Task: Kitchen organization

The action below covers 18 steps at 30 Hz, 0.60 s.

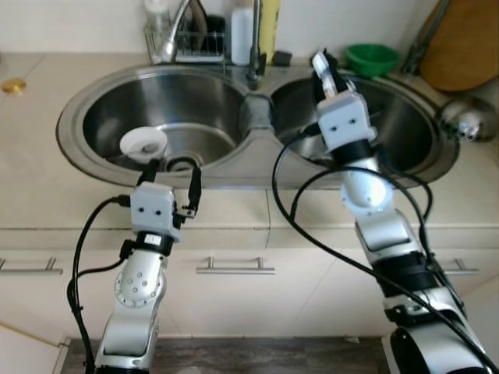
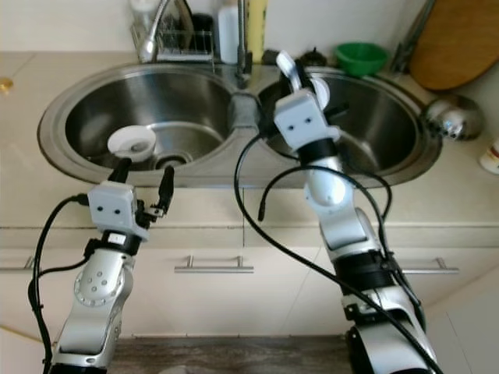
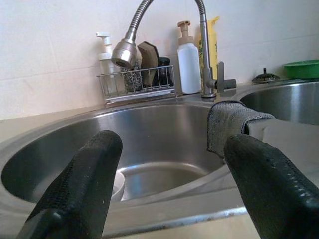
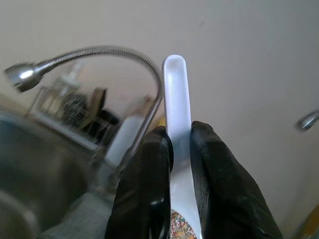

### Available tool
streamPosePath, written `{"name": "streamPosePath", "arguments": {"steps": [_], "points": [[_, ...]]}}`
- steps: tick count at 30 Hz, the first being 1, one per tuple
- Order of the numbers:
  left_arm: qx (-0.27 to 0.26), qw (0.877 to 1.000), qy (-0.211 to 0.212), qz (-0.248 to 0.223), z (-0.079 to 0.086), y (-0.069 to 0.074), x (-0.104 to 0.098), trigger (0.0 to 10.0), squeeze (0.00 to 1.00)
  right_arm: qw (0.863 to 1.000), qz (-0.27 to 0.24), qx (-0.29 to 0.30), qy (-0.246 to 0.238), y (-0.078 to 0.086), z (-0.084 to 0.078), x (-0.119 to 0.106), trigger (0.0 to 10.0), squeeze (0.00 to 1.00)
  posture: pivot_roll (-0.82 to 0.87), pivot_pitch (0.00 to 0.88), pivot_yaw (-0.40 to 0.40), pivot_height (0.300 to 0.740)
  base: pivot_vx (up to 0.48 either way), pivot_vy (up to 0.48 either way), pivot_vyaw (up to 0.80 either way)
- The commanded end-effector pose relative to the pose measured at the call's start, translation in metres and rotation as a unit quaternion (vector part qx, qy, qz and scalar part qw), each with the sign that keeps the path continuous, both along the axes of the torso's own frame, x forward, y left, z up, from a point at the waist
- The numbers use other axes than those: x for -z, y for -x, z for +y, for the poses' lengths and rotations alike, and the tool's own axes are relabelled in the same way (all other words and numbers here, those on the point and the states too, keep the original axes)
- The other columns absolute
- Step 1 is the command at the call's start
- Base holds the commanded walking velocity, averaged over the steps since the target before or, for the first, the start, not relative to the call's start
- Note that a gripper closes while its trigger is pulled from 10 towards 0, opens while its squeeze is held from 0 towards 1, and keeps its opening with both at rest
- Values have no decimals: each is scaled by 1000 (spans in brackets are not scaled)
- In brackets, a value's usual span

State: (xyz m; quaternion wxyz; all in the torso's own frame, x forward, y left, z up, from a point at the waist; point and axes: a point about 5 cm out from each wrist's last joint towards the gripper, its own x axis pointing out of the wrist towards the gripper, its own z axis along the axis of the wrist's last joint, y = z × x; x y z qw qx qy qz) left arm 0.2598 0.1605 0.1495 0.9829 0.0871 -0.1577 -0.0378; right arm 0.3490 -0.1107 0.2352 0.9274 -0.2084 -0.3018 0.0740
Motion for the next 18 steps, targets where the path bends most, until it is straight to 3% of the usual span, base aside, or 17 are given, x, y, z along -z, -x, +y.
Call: {"name": "streamPosePath", "arguments": {"steps": [1,2,7,8,9,10,12,13,16,18], "points": [[1,1000,-2,-11,-2,1,-5,10000,0,1000,10,-2,-14,-4,-2,-3,3922,0,37,25,-36,740,0,0,0],[1,1000,-2,-16,-2,1,-7,10000,0,999,39,-8,-26,-9,1,3,4275,0,38,26,-37,740,0,0,0],[-5,1000,1,-21,0,1,-8,10000,0,997,62,-11,-39,-13,3,8,4980,0,41,26,-40,740,0,0,0],[-6,1000,1,-22,0,1,-9,10000,0,997,67,-11,-41,-14,3,9,5922,0,44,26,-42,740,0,0,0],[-7,1000,1,-23,0,1,-9,10000,0,997,70,-11,-41,-15,3,10,5922,0,44,26,-42,740,0,0,0],[-7,1000,1,-25,0,1,-10,10000,0,995,84,-6,-47,-18,2,13,8196,0,44,26,-42,740,240,0,0],[-7,1000,1,-25,0,1,-10,10000,0,995,84,-6,-47,-18,2,13,8196,0,44,26,-42,740,240,0,0],[-6,1000,2,-24,0,1,-9,10000,0,993,102,-2,-51,-21,0,18,10000,0,44,26,-42,740,255,0,0],[-4,1000,2,-22,-1,1,-8,10000,0,988,142,9,-61,-30,-4,28,10000,0,38,27,-37,740,0,0,0],[0,1000,1,-18,-4,1,-7,10000,0,978,182,21,-101,-40,-9,35,10000,0,39,25,-37,740,0,0,0]]}}
